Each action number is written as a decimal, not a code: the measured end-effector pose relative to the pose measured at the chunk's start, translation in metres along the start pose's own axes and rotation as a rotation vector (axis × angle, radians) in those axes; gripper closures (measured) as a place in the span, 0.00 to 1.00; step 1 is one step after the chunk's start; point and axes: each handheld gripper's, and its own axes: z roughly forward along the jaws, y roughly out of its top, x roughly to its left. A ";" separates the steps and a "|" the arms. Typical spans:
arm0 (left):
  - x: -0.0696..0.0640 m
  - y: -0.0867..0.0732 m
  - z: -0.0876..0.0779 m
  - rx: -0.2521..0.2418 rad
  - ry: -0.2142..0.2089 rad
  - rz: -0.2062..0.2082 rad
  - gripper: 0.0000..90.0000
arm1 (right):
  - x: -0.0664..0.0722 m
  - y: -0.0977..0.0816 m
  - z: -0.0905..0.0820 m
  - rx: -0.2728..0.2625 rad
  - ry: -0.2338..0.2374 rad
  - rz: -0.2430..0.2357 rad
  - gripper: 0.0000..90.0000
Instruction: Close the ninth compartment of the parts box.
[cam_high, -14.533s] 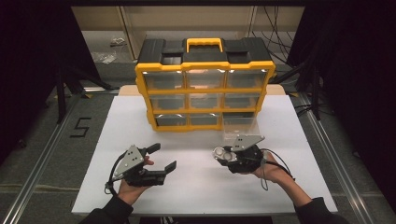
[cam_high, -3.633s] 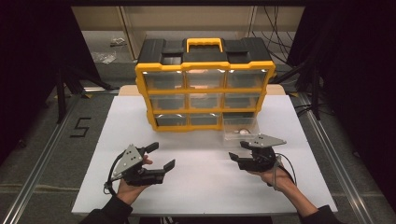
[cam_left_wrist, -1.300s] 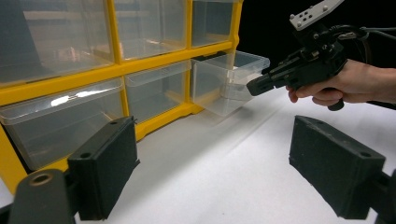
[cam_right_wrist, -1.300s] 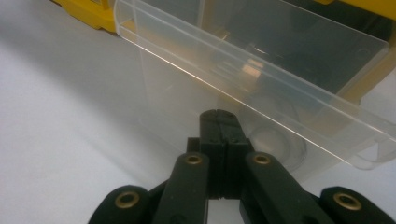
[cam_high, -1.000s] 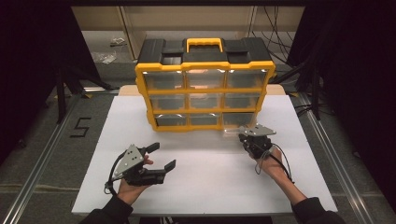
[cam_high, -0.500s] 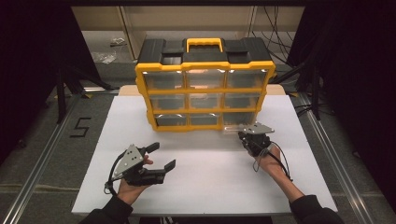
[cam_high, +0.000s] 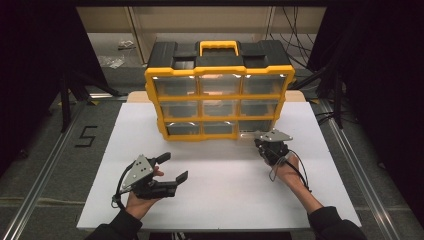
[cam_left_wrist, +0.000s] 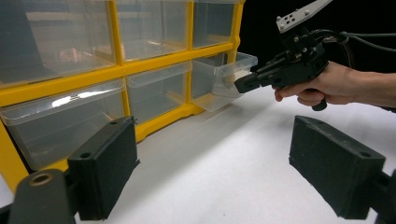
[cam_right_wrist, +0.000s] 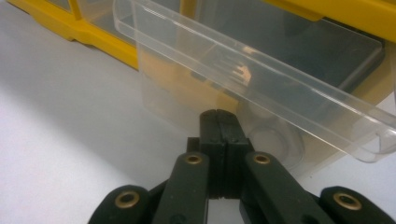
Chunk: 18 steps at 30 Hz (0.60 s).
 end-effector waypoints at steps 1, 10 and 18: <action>0.000 0.000 0.000 0.000 0.000 0.000 0.16 | 0.000 0.000 0.001 -0.005 -0.003 0.000 1.00; 0.000 0.000 0.000 -0.001 0.001 -0.002 0.16 | -0.002 0.002 0.006 -0.010 -0.013 0.007 1.00; 0.000 0.000 0.000 -0.002 0.000 0.002 0.16 | -0.004 0.002 0.012 -0.012 -0.023 0.008 1.00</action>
